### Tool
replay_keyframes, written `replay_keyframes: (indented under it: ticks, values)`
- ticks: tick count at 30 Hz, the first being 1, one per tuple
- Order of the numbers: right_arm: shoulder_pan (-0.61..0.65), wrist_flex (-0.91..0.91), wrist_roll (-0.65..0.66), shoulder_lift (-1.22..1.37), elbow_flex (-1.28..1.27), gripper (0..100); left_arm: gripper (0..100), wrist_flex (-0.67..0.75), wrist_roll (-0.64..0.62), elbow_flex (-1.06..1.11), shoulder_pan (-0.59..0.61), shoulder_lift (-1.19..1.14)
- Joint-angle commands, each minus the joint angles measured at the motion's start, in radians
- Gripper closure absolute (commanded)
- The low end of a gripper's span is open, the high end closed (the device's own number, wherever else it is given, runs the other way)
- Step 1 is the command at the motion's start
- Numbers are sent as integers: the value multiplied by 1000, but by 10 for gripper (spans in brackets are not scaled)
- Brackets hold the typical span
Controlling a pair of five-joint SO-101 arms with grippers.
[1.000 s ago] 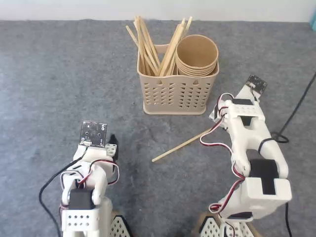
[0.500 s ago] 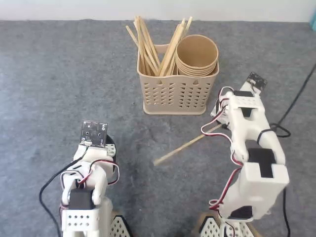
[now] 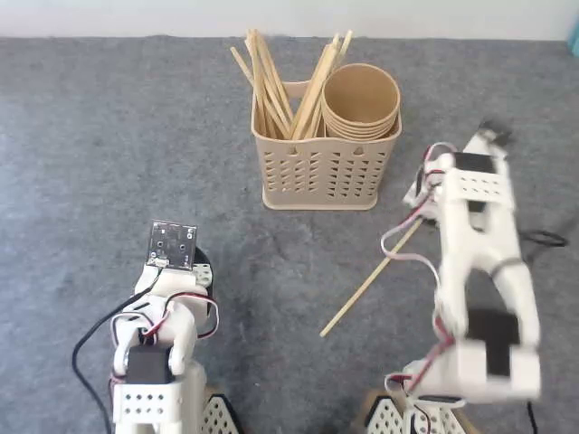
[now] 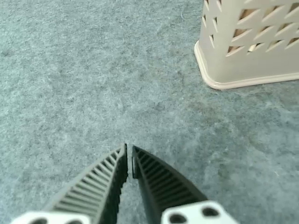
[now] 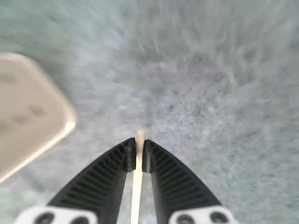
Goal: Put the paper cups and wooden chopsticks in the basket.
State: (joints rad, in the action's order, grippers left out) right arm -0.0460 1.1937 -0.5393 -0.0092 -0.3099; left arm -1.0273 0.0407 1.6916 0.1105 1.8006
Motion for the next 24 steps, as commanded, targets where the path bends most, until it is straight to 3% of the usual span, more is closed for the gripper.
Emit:
replay_keyframes:
  ticks: [1,9,15,24]
  values:
    - [-28,36,74,-435,52,991,989,-2,11,-7,3,17]
    - [44,-107,252,-886,60,991,989,25,11,-7,5,17]
    - [134,-348,259,-940,60,991,989,40,8,-7,5,17]
    - [331,-756,400,-928,60,991,989,61,6,-7,5,18]
